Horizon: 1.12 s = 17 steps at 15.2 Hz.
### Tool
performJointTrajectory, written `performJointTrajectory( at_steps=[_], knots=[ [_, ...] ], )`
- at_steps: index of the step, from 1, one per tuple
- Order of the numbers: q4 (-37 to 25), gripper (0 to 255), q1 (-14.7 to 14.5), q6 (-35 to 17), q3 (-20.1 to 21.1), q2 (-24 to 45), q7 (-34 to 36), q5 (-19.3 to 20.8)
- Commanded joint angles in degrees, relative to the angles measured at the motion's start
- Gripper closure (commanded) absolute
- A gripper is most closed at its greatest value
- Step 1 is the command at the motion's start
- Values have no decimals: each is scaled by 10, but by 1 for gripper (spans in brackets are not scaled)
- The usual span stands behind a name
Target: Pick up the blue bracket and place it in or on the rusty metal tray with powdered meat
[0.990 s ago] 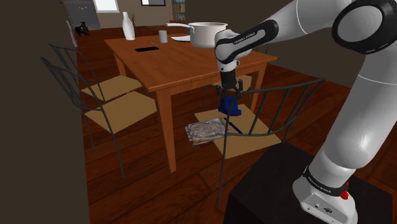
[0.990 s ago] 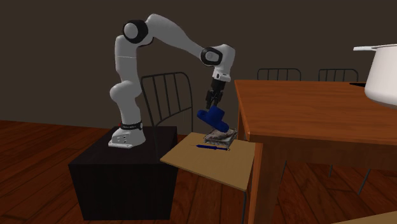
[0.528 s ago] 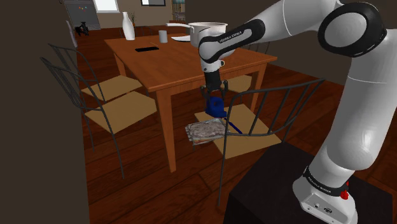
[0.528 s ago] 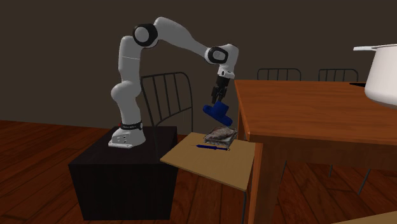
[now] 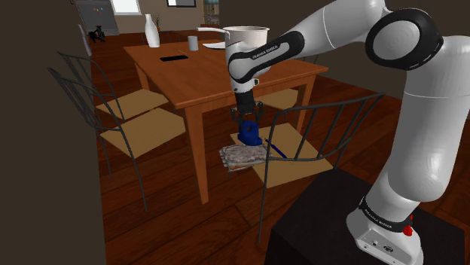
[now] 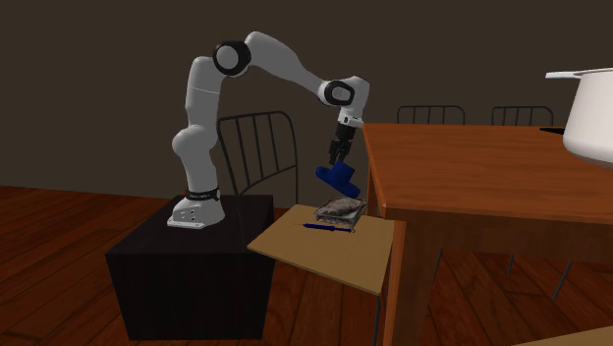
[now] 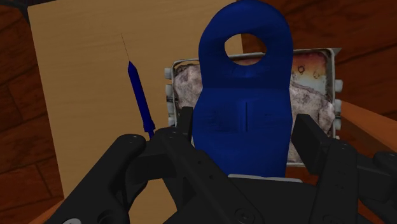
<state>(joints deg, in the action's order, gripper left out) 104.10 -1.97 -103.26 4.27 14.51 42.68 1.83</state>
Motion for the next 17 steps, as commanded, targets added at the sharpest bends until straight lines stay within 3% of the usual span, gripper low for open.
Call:
performJointTrajectory(
  at_steps=[1, 14, 17],
  knots=[
    [9, 255, 0, -15, 0, 5, 0, 1],
    [49, 255, -1, -101, -2, 51, 4, 5],
    [49, 255, -1, -101, -1, 51, 4, 5]
  ],
)
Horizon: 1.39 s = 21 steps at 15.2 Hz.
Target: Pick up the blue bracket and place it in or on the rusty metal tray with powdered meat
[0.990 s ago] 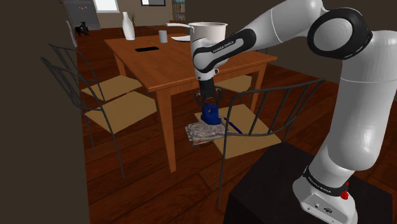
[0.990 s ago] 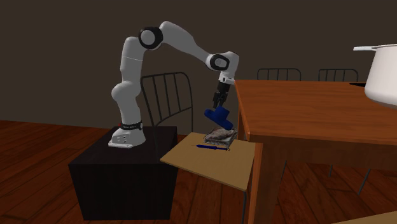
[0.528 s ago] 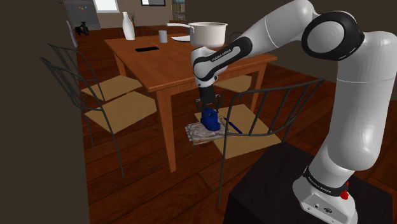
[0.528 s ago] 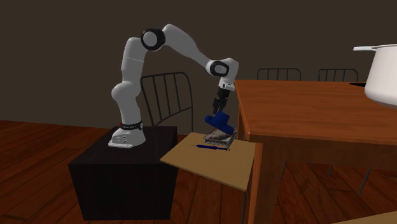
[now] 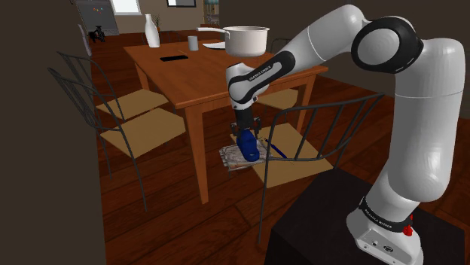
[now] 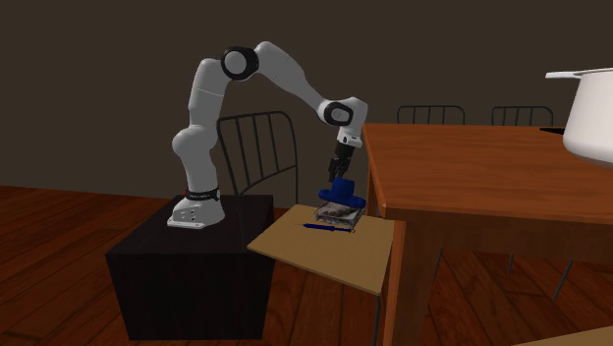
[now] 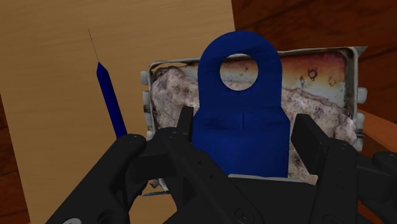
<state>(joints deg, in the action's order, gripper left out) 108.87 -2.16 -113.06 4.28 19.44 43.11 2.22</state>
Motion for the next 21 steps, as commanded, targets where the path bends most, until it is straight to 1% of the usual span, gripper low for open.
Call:
performJointTrajectory(
  at_steps=[1, 5, 6, 11, 15, 21],
  knots=[
    [1, 255, 1, -3, -1, 2, 0, 1],
    [1, 255, 1, -3, -1, 2, 0, 1],
    [2, 0, 2, -3, -1, 1, 0, 1],
    [1, 0, 1, -3, -1, 2, 0, 1],
    [-57, 0, 1, 68, 0, -10, -2, -1],
    [-57, 0, 1, 68, 0, -10, -1, -1]
  ],
)
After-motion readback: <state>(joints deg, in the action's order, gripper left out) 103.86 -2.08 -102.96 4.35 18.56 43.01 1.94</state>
